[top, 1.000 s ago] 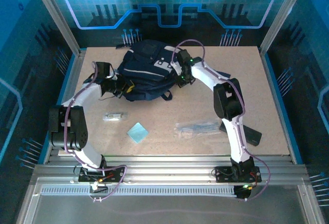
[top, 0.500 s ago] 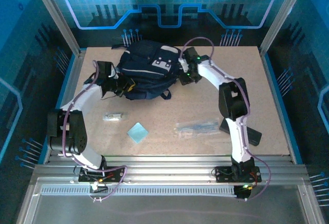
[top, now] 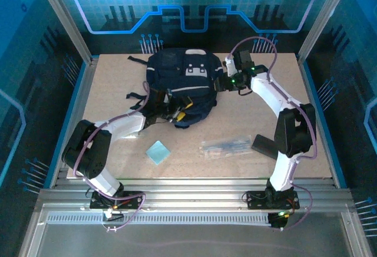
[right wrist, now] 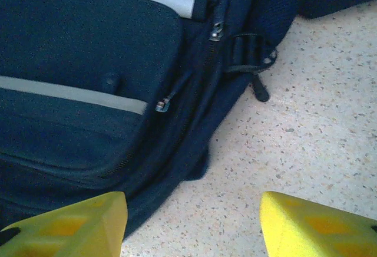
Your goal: Pack the student bag
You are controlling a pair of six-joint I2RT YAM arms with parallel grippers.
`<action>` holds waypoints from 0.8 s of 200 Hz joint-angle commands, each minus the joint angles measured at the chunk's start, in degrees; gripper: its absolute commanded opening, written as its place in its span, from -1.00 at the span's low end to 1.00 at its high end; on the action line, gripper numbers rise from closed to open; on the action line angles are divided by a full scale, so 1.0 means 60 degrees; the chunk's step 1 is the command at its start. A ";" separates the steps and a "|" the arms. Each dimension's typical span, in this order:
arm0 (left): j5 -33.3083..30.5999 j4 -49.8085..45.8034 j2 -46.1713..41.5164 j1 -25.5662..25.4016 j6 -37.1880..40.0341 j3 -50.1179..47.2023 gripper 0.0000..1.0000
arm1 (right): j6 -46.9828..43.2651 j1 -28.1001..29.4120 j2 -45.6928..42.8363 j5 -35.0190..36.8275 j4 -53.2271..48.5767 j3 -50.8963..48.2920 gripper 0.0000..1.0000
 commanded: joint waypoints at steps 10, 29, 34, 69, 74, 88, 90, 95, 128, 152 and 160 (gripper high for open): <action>-0.0111 -0.0465 -0.0542 -0.0189 0.0283 -0.0051 0.81 | 0.0418 -0.0162 0.0347 -0.0577 0.0344 0.0221 0.30; -0.0939 -0.1738 -0.1091 -0.0141 0.1225 0.0100 0.82 | 0.0540 -0.0265 0.0779 -0.0757 0.0430 0.0655 0.32; -0.1170 -0.1982 -0.1223 -0.0109 0.1452 0.0172 0.83 | 0.0612 -0.0302 0.0913 -0.0811 0.0449 0.0814 0.32; -0.1991 -0.2584 -0.1469 0.0326 0.2311 0.0619 0.83 | 0.1317 -0.0431 0.2197 -0.0769 0.0364 0.2370 0.10; -0.2080 -0.2508 -0.1447 0.0389 0.2388 0.0659 0.83 | 0.1462 -0.0410 0.2429 -0.0677 0.0276 0.2661 0.07; -0.2289 -0.2355 -0.1263 0.0596 0.2564 0.0793 0.83 | 0.1698 -0.0384 0.3084 -0.0621 0.0148 0.3372 -0.12; -0.2315 -0.2330 -0.1225 0.0612 0.2589 0.0812 0.83 | 0.1737 -0.0387 0.3175 -0.0593 0.0115 0.3506 -0.14; -0.2363 -0.2227 -0.1115 0.0668 0.2650 0.0857 0.83 | 0.1807 -0.0373 0.3423 -0.0527 0.0028 0.3790 -0.21; -0.2263 -0.1923 -0.0216 0.0920 0.2905 0.1193 0.81 | 0.2019 -0.0169 0.4725 -0.0273 -0.0303 0.5153 -0.39; -0.2105 -0.1861 0.0284 0.0951 0.2797 0.1131 0.81 | 0.2157 -0.0025 0.5475 0.0227 -0.0770 0.5988 -0.39; -0.2054 -0.1780 0.0388 0.1011 0.2693 0.1004 0.80 | 0.2138 0.0010 0.5676 0.0236 -0.0834 0.6171 -0.39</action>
